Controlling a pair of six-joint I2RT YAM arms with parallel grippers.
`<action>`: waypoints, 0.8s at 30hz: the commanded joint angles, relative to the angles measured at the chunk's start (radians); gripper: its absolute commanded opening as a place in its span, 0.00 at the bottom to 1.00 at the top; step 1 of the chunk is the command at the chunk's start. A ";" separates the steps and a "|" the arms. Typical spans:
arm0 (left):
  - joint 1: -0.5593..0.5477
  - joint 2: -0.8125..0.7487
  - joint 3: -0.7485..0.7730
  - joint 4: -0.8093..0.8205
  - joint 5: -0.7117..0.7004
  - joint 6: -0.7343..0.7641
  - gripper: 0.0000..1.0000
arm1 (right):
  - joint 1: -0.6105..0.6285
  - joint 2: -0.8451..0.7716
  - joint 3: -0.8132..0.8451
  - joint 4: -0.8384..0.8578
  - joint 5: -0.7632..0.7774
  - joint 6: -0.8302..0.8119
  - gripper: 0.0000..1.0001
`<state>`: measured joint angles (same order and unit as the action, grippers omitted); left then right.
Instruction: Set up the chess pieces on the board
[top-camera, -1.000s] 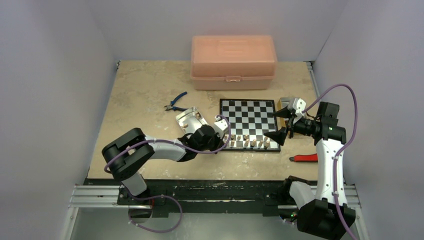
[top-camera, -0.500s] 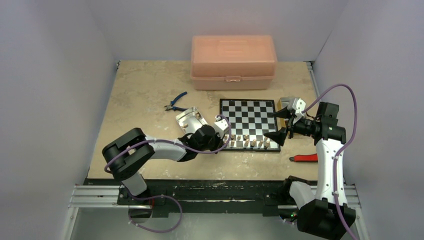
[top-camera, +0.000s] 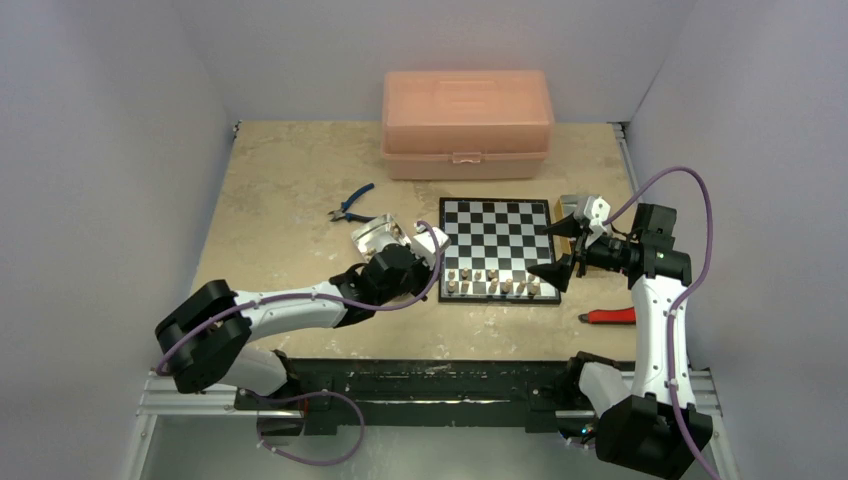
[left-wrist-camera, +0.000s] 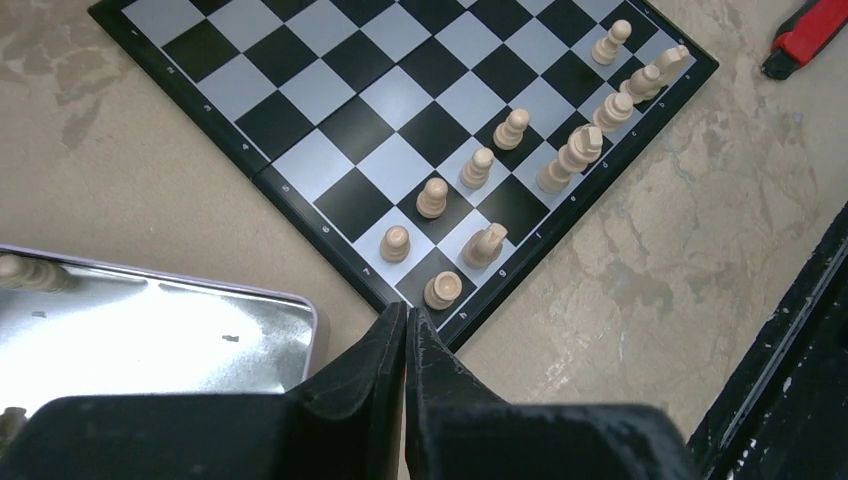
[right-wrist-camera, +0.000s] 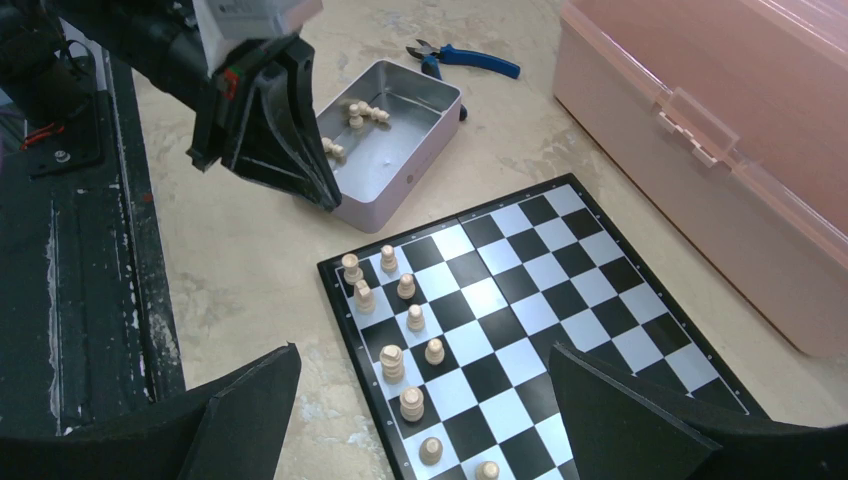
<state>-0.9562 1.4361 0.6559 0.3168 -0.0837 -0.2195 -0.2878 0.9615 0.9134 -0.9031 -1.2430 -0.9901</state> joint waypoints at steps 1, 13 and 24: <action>-0.003 -0.112 -0.006 -0.075 -0.032 0.047 0.05 | 0.005 -0.003 0.016 -0.006 0.004 -0.022 0.99; 0.152 -0.365 0.090 -0.465 0.037 0.012 0.41 | 0.004 -0.006 0.018 -0.002 0.018 -0.019 0.99; 0.249 -0.617 0.230 -0.775 -0.069 0.049 1.00 | 0.003 -0.025 0.018 0.131 0.134 0.139 0.99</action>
<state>-0.7227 0.8680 0.7815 -0.3077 -0.1024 -0.2054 -0.2878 0.9592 0.9134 -0.8684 -1.1820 -0.9474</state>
